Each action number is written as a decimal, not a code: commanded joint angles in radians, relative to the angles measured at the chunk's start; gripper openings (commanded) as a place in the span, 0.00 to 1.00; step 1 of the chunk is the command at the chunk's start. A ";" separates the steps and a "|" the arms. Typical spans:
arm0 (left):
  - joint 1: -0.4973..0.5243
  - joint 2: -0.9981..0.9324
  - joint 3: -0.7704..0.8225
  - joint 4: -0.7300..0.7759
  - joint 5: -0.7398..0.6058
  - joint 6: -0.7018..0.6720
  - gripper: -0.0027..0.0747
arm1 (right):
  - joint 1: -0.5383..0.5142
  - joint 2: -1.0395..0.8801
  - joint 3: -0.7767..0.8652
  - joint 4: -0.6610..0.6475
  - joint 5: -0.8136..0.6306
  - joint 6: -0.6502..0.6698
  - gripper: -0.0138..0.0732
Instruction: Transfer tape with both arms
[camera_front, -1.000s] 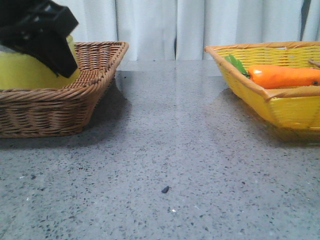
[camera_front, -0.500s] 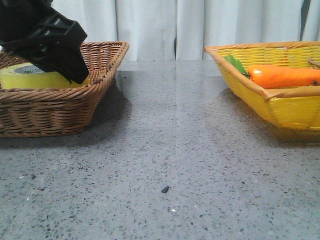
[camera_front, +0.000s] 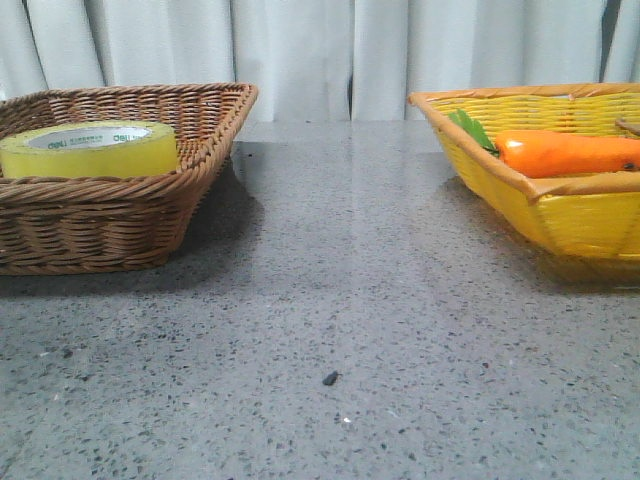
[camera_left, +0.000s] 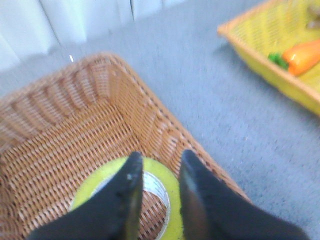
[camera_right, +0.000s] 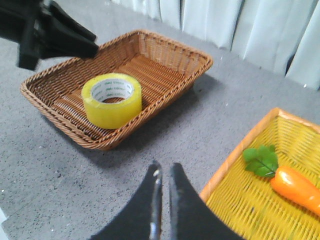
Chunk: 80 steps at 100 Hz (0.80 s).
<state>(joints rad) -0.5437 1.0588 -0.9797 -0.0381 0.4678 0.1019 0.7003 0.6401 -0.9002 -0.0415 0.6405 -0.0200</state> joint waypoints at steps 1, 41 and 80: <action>0.002 -0.109 0.028 -0.010 -0.103 -0.002 0.04 | 0.000 -0.071 0.039 -0.025 -0.163 -0.005 0.10; 0.002 -0.525 0.437 -0.078 -0.385 -0.004 0.01 | 0.000 -0.314 0.321 -0.085 -0.443 -0.005 0.10; 0.002 -0.866 0.748 -0.098 -0.544 -0.006 0.01 | 0.000 -0.464 0.501 -0.133 -0.581 -0.005 0.11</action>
<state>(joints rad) -0.5437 0.2332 -0.2431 -0.1227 0.0279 0.1019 0.7003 0.1930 -0.4048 -0.1489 0.1929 -0.0200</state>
